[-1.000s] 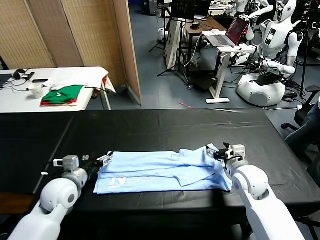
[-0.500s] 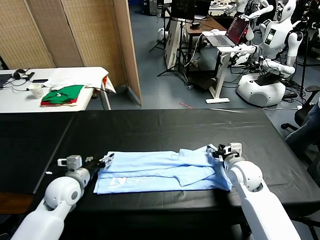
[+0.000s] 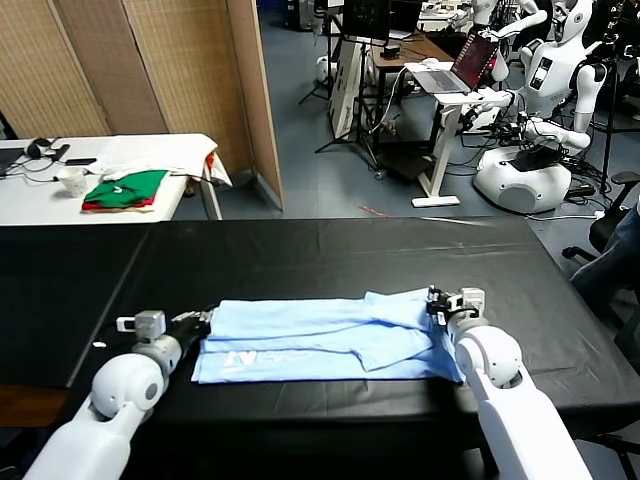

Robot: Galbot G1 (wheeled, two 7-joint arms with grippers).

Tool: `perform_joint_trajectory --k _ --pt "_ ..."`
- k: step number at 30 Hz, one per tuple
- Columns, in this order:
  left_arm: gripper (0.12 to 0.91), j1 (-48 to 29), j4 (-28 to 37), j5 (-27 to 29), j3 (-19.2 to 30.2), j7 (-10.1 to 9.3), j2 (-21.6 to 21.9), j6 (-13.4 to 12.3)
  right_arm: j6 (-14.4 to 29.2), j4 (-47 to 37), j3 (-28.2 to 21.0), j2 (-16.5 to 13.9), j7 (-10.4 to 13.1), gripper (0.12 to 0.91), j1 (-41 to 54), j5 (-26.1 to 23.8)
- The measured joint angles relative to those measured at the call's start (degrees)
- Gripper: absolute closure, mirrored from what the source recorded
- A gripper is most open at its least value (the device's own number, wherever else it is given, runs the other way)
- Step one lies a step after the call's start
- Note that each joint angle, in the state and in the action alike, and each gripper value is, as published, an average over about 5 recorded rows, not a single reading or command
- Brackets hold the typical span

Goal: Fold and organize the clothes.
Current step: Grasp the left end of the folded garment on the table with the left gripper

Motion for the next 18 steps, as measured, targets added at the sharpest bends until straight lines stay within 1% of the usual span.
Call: perform_joint_trajectory --k 8,12,15,18 --pt "0.886 0.0 0.1 1.7 -0.2 0.12 -0.3 -0.4 -0.1 1.4 0.5 0.8 1.5 0.883 -1.0 -1.1" --pt "0.886 0.3 0.1 1.9 -0.6 0.02 -0.3 -0.4 -0.1 1.6 0.5 1.5 1.8 0.883 -1.5 -2.0" --pt "0.886 0.5 -0.1 1.9 -0.7 -0.11 -0.3 -0.4 -0.1 1.7 0.6 1.6 0.9 0.883 -1.6 -2.1" --pt "0.886 0.5 -0.3 1.9 -0.8 -0.16 -0.3 -0.3 -0.2 2.3 0.8 1.2 -0.9 0.874 -1.9 -2.2"
